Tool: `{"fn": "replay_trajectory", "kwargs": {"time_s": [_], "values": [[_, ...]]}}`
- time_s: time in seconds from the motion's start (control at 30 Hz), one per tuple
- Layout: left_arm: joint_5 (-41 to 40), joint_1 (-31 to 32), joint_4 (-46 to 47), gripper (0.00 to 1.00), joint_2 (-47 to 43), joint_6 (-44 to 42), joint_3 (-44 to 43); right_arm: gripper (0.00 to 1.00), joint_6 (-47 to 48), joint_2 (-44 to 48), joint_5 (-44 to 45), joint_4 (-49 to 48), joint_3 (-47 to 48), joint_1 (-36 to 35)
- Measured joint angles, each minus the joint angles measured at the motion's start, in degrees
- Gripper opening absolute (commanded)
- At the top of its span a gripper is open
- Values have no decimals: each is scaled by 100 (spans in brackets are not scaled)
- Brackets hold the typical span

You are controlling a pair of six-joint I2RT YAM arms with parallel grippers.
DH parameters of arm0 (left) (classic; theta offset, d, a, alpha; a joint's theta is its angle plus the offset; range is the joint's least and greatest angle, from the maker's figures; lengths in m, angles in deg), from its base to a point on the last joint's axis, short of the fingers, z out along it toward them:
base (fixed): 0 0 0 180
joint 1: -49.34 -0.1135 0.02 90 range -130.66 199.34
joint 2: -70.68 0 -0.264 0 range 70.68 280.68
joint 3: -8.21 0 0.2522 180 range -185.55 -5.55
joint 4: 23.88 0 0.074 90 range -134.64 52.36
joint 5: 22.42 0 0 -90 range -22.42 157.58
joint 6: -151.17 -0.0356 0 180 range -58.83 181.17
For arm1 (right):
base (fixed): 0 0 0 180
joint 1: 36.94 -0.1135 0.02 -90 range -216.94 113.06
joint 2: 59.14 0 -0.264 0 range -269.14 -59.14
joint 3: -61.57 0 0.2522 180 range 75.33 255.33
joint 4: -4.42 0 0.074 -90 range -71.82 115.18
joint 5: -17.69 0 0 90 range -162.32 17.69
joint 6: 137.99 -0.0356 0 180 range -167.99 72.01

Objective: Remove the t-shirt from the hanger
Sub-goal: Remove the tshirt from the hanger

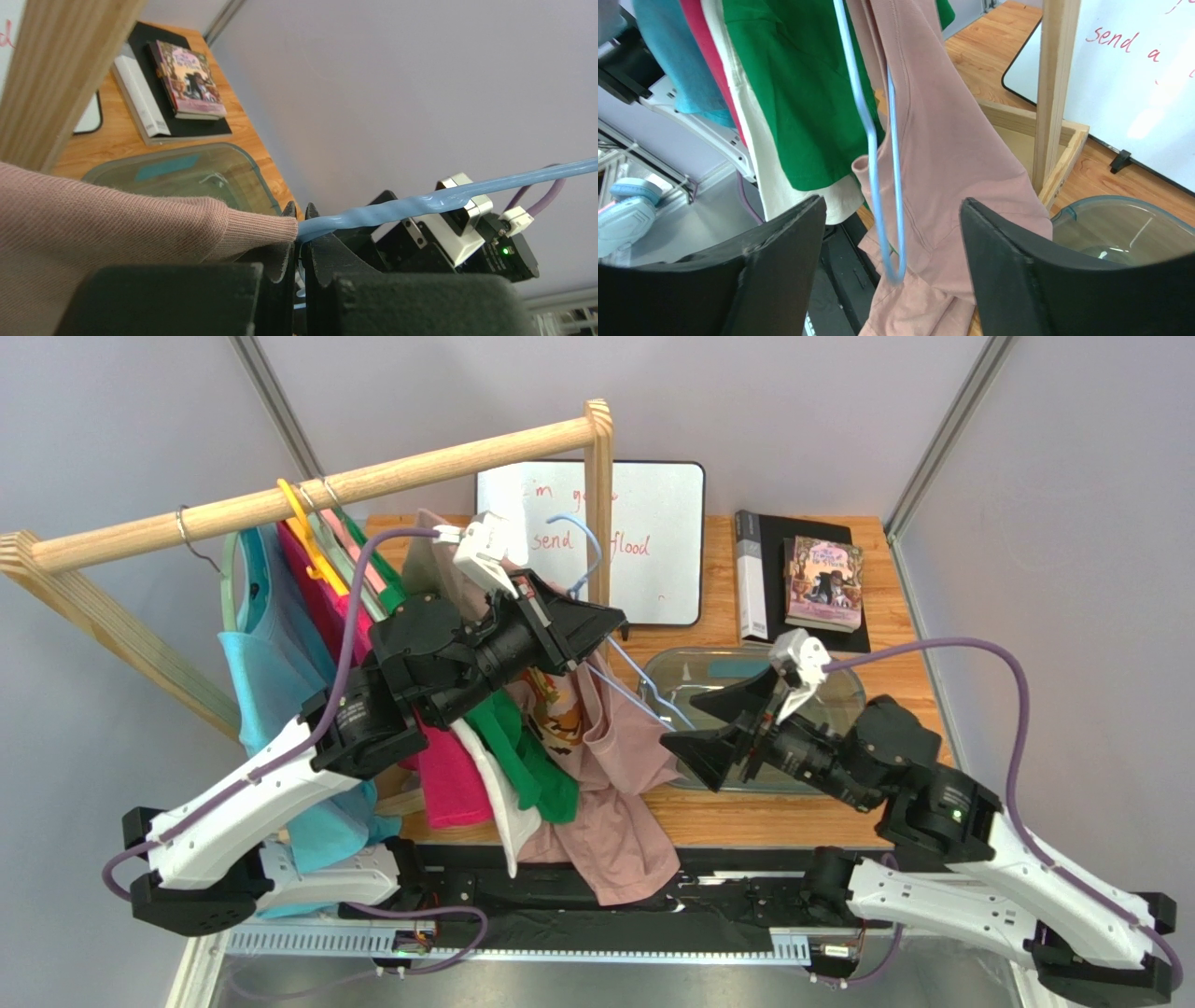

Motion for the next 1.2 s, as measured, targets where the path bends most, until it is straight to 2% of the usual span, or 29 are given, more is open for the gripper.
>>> {"fn": "replay_trajectory", "kwargs": {"time_s": [0.07, 0.17, 0.2, 0.23, 0.33, 0.37, 0.43, 0.47, 0.57, 0.67, 0.97, 1.03, 1.07, 1.13, 1.2], "values": [[221, -2, 0, 0, 81, 37, 0, 55, 94, -304, -31, -144, 44, 0], [439, -2, 4, 0, 177, 90, 4, 27, 157, -647, -90, -267, 48, 0], [507, -2, 20, 0, 199, 114, 20, 11, 129, -772, -127, -306, 48, 0], [555, -2, 20, 0, 210, 127, 39, 1, 136, -861, -151, -326, 48, 0], [568, -42, 35, 1, 216, 160, 129, 0, 153, -929, -258, -348, 44, -15], [584, -55, 68, 5, 216, 173, 160, 0, 146, -918, -264, -343, 39, -15], [603, -52, 122, 20, 197, 168, 210, 0, 111, -870, -269, -337, 7, -13], [623, -48, 144, 32, 179, 153, 243, 0, 90, -839, -269, -319, -2, -13], [688, -37, 149, 48, 11, 9, 459, 0, -72, -623, -197, -181, -46, -4], [737, -35, 55, 53, -271, -149, 691, 0, -232, -308, -120, 22, -120, 0], [579, -35, -603, 57, -1088, -811, 765, 0, -542, -146, -157, 389, -120, 0], [496, -35, -772, 59, -1032, -984, 581, 0, -586, -223, -197, 420, -120, 0], [476, -35, -822, 67, -951, -1062, 472, 0, -605, -269, -243, 435, -120, 0], [444, -35, -977, 72, -660, -1244, 184, 0, -662, -348, -350, 444, -120, 0], [404, -35, -1130, 72, -310, -1379, -96, 0, -706, -422, -437, 468, -120, 0]]}}
